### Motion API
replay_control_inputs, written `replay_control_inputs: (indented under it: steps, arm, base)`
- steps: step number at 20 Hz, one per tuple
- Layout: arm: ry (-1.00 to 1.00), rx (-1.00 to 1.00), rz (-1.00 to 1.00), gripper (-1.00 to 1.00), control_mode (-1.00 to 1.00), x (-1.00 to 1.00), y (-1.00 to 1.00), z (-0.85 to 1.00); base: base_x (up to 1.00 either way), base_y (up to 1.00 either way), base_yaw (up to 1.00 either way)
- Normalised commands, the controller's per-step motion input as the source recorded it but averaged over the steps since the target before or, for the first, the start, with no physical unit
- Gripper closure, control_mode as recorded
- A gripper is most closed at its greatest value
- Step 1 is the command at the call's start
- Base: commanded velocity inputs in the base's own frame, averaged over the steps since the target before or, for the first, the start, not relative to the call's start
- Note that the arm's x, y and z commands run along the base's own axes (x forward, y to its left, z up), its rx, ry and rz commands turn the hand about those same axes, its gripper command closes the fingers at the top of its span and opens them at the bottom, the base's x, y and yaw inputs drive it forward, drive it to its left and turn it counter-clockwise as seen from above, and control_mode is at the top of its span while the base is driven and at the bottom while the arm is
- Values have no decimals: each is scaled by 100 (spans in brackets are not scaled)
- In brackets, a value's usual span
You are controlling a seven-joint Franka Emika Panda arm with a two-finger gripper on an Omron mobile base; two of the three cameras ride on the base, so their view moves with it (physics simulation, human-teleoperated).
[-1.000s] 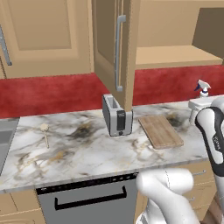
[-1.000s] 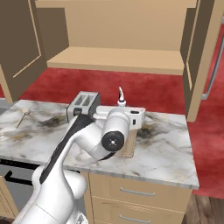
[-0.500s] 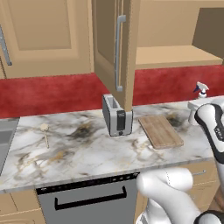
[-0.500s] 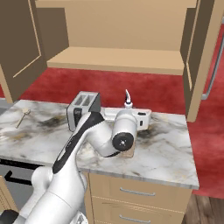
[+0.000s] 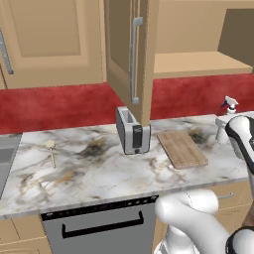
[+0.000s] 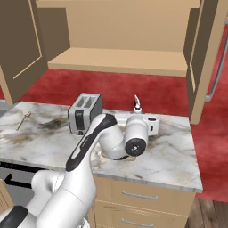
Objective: Grab the spray bottle from the cabinet, then place it next to the cutting board for sanitizing. Then grab the dish brush from the countertop next to the sink and place it next to the cutting board.
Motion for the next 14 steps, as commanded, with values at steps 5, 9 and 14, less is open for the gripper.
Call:
replay_control_inputs:
  steps: [5,9,14]
  arm:
    - [0,0,2,100,-100,9,-17,-28]
    - [0,0,1,100,-100,3,-20,-19]
    - [0,0,2,100,-100,6,-17,-22]
  base:
    - [0,0,0]
    - [0,0,0]
    - [0,0,0]
